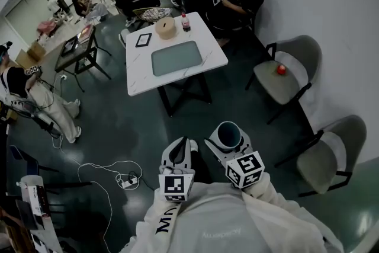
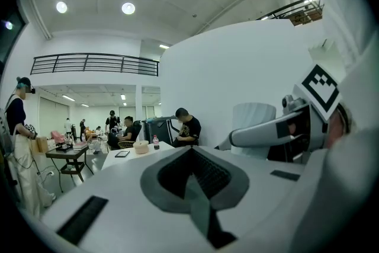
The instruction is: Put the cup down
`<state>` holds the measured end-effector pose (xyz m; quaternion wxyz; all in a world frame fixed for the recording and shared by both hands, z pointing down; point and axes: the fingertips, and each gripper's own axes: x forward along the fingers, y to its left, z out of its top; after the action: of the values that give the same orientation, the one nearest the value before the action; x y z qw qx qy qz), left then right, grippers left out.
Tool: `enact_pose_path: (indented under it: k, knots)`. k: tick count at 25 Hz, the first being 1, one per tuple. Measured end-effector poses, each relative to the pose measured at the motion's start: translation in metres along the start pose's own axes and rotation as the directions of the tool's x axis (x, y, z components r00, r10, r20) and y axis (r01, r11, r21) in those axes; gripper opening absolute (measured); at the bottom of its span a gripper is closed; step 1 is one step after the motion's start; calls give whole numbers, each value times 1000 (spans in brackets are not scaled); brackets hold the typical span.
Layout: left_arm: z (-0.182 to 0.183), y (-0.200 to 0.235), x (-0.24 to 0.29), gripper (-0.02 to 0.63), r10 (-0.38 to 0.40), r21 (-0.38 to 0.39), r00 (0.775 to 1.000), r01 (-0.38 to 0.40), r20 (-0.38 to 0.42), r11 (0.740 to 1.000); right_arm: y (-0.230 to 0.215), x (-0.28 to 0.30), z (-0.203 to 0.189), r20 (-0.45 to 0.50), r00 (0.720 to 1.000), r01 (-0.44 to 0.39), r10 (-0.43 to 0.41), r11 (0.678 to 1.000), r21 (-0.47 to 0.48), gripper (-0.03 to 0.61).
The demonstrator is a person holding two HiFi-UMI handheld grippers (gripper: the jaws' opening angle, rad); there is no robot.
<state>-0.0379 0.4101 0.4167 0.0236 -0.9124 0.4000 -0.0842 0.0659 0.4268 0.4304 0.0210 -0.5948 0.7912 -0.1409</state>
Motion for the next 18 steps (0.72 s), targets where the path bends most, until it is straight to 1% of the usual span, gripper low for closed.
enact_pose_path:
  k: [6, 10, 18]
  knots:
    - [-8, 42, 42, 11, -3, -15, 1000, 3, -16, 1000, -8, 58, 2, -23, 1000, -15, 15, 1000, -6, 390]
    - [-7, 71, 73, 11, -7, -22, 1000, 7, -22, 1000, -19, 100, 7, -40, 999, -8, 8, 1000, 0, 390]
    - [-19, 133, 130, 11, 3, -44, 998, -6, -57, 999, -40, 184, 15, -60, 998, 3, -3, 1000, 3, 390]
